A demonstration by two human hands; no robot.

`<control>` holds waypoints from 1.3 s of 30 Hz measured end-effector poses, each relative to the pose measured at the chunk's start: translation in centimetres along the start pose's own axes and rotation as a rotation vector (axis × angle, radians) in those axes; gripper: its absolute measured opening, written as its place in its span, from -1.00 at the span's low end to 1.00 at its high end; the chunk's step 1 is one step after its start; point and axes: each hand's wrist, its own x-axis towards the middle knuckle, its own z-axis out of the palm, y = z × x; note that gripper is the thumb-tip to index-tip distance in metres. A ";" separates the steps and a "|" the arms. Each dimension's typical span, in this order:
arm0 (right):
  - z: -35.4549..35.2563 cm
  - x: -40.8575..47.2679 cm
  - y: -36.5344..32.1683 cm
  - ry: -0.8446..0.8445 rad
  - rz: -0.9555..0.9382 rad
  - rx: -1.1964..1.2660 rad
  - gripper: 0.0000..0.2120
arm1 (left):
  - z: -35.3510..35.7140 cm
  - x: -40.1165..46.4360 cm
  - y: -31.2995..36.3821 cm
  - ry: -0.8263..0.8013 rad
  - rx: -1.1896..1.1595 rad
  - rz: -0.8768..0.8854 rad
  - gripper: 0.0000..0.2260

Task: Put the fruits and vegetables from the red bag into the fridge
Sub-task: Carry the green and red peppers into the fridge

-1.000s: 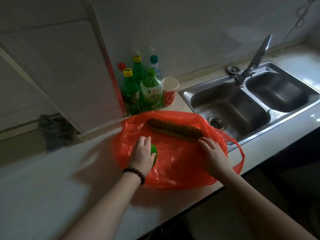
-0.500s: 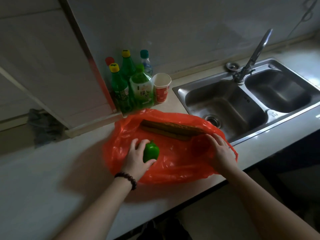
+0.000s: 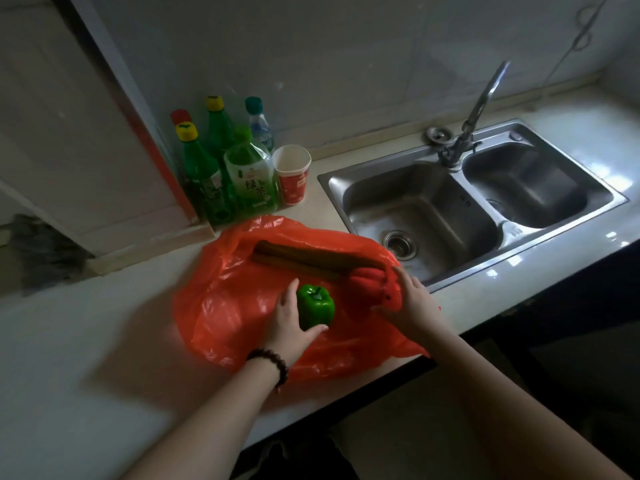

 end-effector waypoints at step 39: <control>6.0 -8.5 -27.4 -0.302 -1.035 0.349 -0.38 | -18.4 -19.1 -6.5 1.169 -0.192 -0.241 -0.24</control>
